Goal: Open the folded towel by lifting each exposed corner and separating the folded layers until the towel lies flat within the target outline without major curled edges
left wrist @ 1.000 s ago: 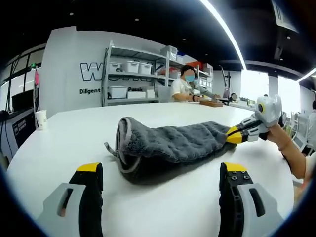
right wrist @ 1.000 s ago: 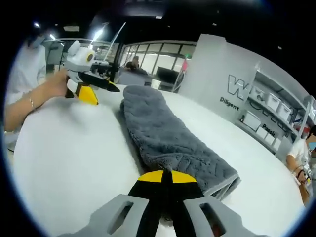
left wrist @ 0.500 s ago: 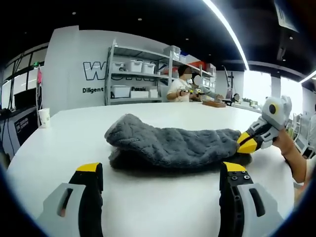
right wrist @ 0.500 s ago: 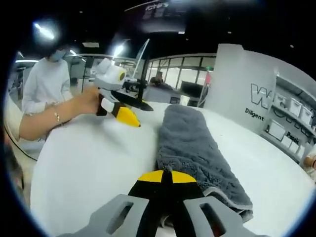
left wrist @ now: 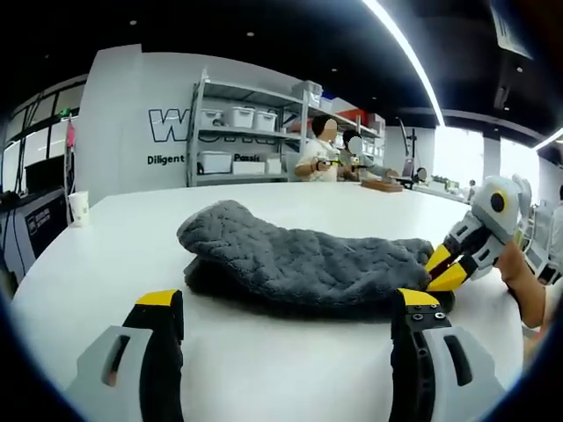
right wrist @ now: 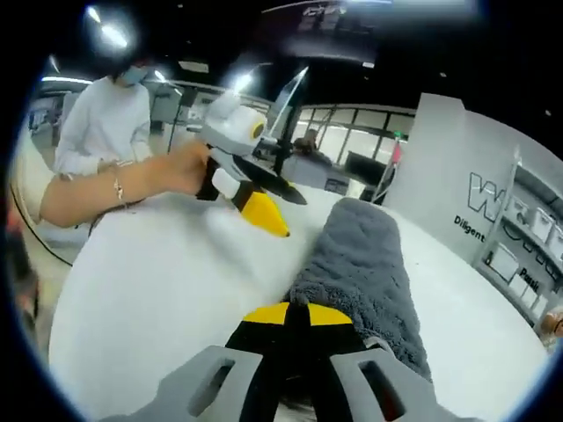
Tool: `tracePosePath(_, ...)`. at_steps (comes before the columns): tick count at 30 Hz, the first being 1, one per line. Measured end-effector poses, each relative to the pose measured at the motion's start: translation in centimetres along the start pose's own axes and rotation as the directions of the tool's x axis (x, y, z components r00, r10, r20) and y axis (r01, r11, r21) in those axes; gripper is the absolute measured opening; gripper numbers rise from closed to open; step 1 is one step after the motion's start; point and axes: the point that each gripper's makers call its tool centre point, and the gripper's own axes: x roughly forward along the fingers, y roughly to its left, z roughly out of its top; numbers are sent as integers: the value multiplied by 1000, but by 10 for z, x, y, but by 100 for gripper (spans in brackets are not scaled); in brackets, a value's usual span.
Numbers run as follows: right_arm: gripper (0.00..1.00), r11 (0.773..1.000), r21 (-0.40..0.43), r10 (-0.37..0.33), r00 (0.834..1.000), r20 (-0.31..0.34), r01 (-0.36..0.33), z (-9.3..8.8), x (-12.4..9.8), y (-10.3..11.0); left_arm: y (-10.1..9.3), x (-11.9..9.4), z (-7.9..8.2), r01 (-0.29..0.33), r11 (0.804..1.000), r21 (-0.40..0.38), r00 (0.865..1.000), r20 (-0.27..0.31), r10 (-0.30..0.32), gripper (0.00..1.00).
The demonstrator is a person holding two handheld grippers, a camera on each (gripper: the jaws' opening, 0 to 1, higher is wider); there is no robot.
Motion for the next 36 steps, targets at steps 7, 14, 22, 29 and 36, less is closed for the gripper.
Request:
tracePosePath(7,47,999,5,-40,996,78,40,9,-24,-18,0,2,-3,3,1000,1,1000,-13,-3,97)
tracePosePath(14,77,972,166,-175,984,37,167,-17,-41,-72,-2,1,-2,11,1000,-17,1000,3,-11,97)
tracePosePath(22,99,933,248,-273,962,12,262,-38,-62,-120,-6,4,-4,6,1000,8,1000,-16,-6,96)
tracePosePath(29,99,895,317,-321,946,-35,315,-57,-72,-137,-14,8,-10,41,999,7,998,-44,-41,96)
tracePosePath(36,99,892,328,-339,940,26,313,-43,-77,-140,-23,12,-10,74,997,13,996,-42,-74,89)
